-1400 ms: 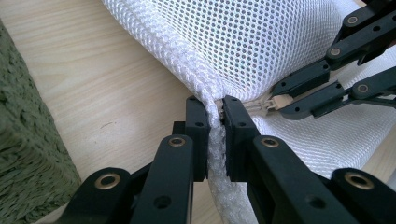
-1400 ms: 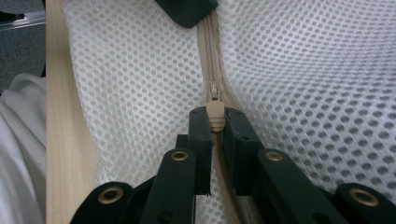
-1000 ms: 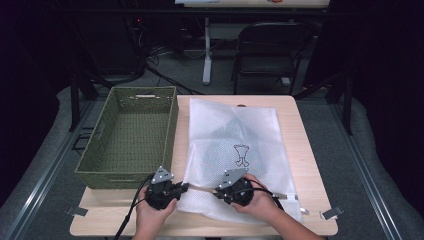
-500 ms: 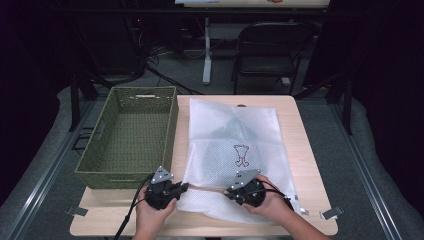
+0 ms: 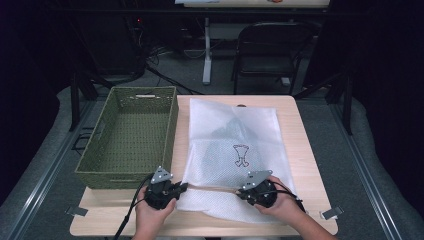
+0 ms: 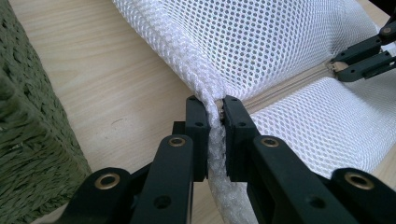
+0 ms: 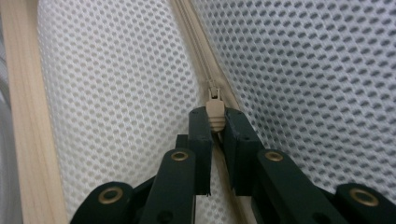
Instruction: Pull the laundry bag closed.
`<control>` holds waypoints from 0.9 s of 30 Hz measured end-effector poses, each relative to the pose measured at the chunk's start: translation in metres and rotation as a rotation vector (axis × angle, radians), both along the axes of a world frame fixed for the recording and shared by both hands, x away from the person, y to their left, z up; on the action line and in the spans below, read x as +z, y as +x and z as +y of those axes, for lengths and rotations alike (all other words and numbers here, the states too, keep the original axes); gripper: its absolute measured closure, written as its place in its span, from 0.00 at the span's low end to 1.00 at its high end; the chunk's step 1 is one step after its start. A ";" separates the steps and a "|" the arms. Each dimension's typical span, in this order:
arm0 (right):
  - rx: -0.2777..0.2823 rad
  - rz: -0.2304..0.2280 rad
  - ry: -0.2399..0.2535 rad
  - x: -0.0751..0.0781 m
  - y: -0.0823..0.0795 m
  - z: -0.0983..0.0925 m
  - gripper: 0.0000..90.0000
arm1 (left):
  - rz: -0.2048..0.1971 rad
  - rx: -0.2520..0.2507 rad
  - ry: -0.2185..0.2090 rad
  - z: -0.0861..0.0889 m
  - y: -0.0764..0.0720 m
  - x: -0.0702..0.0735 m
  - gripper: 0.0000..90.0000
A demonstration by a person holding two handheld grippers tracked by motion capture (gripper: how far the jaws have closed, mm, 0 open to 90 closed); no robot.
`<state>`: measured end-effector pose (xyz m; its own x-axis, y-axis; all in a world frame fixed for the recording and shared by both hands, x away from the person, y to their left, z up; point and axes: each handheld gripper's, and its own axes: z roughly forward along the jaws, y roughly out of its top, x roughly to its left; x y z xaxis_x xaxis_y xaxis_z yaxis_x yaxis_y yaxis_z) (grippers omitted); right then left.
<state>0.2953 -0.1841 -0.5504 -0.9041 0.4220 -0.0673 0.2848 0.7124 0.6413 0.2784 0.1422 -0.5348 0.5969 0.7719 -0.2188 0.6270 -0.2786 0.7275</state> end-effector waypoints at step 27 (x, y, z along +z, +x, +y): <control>-0.099 0.011 -0.041 -0.010 -0.005 -0.055 0.91 | 0.003 0.007 0.006 0.001 0.000 -0.001 0.92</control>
